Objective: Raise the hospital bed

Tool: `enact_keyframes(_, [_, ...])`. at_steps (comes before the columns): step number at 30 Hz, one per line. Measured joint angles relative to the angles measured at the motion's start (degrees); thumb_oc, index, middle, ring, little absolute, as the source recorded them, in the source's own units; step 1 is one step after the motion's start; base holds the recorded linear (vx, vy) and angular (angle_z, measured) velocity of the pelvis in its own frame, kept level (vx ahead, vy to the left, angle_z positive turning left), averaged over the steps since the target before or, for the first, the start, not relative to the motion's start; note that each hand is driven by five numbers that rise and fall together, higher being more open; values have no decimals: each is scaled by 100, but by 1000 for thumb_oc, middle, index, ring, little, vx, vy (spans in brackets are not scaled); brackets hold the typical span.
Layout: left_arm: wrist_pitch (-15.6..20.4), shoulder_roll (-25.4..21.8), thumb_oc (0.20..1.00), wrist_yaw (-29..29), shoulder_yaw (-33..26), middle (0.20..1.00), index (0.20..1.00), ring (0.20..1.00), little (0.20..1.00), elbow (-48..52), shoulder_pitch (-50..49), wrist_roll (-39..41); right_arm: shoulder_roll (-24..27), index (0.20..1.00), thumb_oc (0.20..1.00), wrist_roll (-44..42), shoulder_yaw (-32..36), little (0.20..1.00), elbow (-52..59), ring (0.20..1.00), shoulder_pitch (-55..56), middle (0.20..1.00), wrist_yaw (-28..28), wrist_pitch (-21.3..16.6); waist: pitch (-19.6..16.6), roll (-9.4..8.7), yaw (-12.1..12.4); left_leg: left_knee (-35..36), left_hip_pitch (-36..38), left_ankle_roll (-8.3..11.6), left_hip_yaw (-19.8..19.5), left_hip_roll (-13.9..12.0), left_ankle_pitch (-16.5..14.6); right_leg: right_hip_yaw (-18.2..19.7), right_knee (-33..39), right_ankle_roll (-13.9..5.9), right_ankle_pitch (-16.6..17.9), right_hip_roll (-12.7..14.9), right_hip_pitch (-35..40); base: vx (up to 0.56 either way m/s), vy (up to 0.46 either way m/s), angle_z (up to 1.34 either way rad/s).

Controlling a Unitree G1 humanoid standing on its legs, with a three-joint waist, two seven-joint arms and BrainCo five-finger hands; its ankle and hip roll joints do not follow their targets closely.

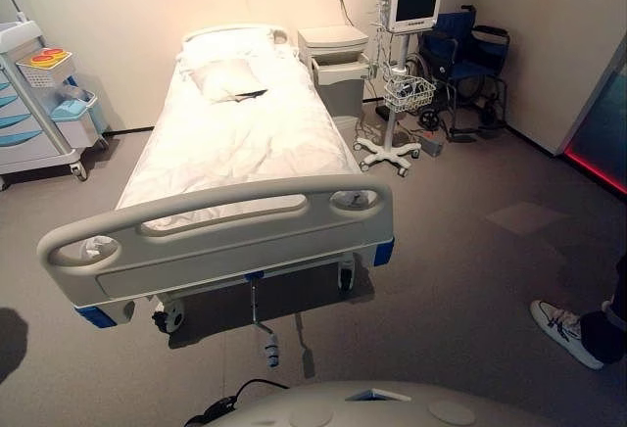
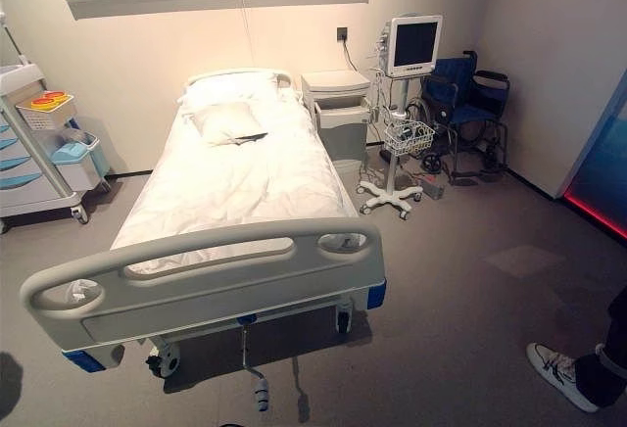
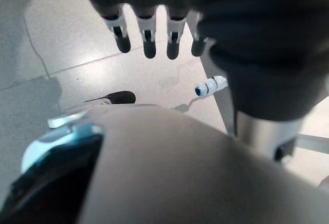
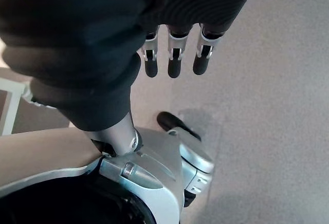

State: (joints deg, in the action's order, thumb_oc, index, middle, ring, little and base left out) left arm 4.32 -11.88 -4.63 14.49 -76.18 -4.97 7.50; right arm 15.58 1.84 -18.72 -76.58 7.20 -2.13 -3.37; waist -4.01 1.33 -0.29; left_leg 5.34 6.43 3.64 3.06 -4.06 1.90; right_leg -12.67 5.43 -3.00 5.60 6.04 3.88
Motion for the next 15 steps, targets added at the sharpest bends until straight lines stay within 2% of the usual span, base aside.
enact_keyframes(15, [2, -15, 1000, -47, -2, 1000, 1000, 1000, 1000, -36, -6, 2, 5, 1000, 1000, -1, 1, 1000, 1, 1000, 2, 1000, -22, 0, 0, -1, 1, 0, 0, 0, 0, 0, 0, 0, 0, 0, 0, 0, 1, 0, 0, 0])
